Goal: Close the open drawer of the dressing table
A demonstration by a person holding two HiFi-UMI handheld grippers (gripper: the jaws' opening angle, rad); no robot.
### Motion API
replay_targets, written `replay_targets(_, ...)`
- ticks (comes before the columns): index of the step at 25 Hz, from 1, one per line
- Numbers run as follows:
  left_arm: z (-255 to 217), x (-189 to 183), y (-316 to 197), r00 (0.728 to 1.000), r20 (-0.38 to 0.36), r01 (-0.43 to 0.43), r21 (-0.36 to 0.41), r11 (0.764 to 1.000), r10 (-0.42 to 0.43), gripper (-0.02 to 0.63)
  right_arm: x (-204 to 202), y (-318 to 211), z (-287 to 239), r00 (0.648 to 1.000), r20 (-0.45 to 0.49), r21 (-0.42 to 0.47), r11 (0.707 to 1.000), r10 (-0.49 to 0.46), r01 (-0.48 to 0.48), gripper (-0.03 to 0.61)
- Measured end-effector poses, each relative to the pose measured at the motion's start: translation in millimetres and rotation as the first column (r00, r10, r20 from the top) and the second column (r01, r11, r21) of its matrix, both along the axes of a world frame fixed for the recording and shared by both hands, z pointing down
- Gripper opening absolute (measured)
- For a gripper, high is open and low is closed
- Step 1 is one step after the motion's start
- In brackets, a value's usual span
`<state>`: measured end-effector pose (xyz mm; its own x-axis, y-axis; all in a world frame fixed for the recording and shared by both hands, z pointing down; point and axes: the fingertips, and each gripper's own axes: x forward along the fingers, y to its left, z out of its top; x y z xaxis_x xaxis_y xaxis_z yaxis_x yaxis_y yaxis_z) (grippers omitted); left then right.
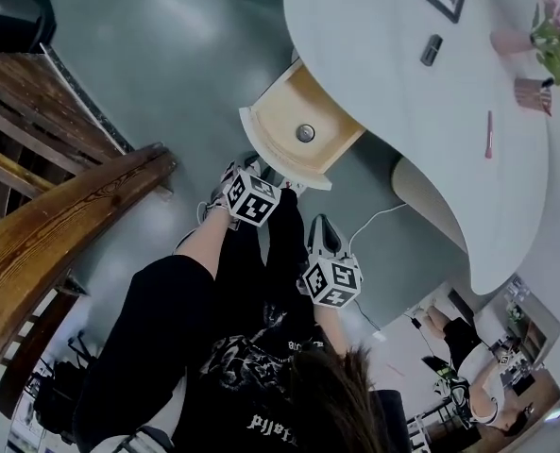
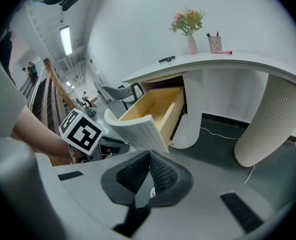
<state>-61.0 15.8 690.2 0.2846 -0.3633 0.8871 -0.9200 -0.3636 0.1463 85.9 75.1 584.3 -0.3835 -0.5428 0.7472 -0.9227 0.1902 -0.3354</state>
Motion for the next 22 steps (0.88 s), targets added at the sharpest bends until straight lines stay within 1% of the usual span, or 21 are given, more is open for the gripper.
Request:
replay_targets(2,-2.0,2.6,-2.5,1.000,-0.027,0.013,0.006,1.000,-0.013,0.144,-2.6,0.5,1.9,1.000,-0.009,-0.006,1.000,-0.015,0.015,0.026)
replay_targets(5,-2.1,2.2,-2.4,0.999,-0.040,0.015,0.012,1.000,-0.014,0.126,-7.4,2.2,3.3,1.000,-0.013,-0.012,1.000,-0.023,0.023,0.026)
replay_targets(12,-3.0,2.5,-2.4,0.996,-0.089,0.017,0.000,1.000,-0.017,0.120,-7.2,4.1,6.0,1.000,-0.028,-0.025,1.000,-0.009,0.008,0.026)
replay_targets(15,-3.3,2.5,-2.3,0.993,-0.109,0.037,-0.004,0.999,-0.038,0.118,-4.8,5.4,8.0,0.999,-0.032,-0.035,0.999,0.004,-0.005,0.026)
replay_targets(18,-3.6,2.3,-2.2,0.993,-0.111,0.037,-0.004,0.999,-0.037,0.118,-3.2,5.0,8.5,0.999,-0.029,-0.038,0.999,0.017,-0.018,0.026)
replay_targets(22,-3.2,3.7,-5.9,0.995,-0.096,0.033,0.007,0.999,-0.032,0.117,-3.8,5.2,10.7,1.000,-0.026,-0.041,0.999,0.011,-0.012,0.026)
